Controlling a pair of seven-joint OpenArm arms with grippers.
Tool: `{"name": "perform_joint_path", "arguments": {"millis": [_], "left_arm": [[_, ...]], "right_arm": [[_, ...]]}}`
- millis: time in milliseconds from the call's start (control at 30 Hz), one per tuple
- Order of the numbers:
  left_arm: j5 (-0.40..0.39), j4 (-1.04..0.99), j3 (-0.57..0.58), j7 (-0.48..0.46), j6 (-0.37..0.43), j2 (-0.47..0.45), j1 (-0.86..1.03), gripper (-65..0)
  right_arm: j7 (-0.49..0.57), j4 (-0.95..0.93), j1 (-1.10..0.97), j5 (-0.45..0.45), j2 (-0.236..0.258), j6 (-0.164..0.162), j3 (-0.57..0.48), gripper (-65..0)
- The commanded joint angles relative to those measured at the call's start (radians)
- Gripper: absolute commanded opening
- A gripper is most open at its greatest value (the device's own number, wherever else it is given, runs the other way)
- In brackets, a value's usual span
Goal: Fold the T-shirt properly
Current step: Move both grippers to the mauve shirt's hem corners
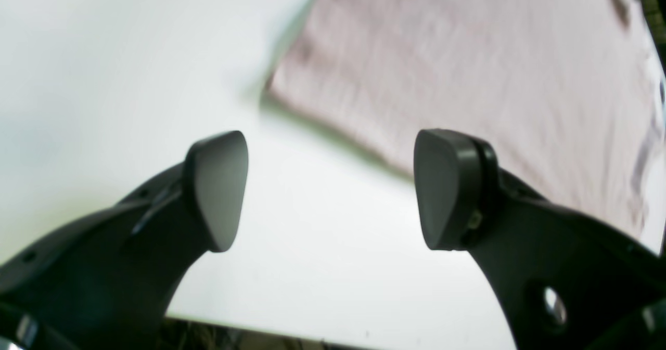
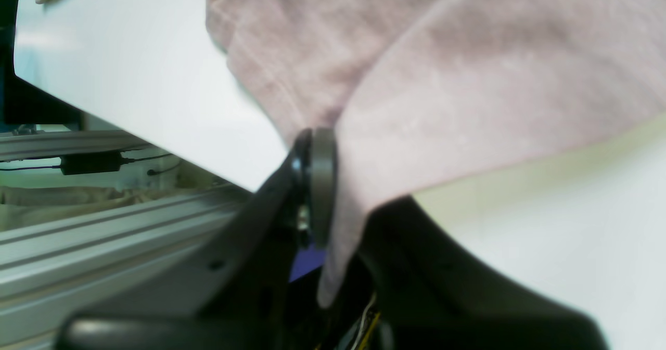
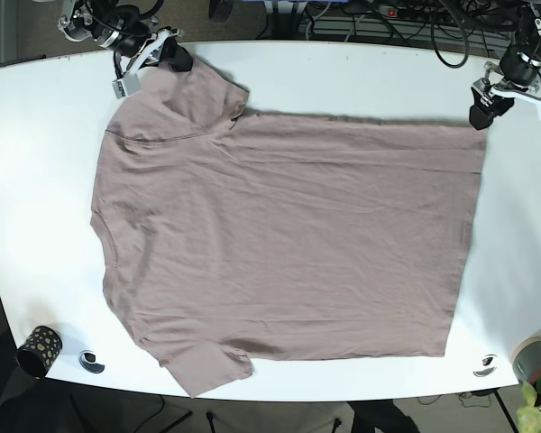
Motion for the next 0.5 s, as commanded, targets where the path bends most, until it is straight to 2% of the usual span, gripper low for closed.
{"name": "perform_joint_path", "arguments": {"millis": [0,467], "left_arm": [[-0.023,-0.024,-0.012,-0.014,-0.021,-0.015,-0.021,-19.2],[0.006,-0.194,-0.003,-0.014,-0.023,-0.061,-0.104,-19.2]], "right_arm": [[-0.011,0.008,-0.006,-0.033,0.010,-0.009,0.006,-64.2],[-0.011,0.008,-0.006,-0.033,0.010,-0.009,0.006,-64.2]]}}
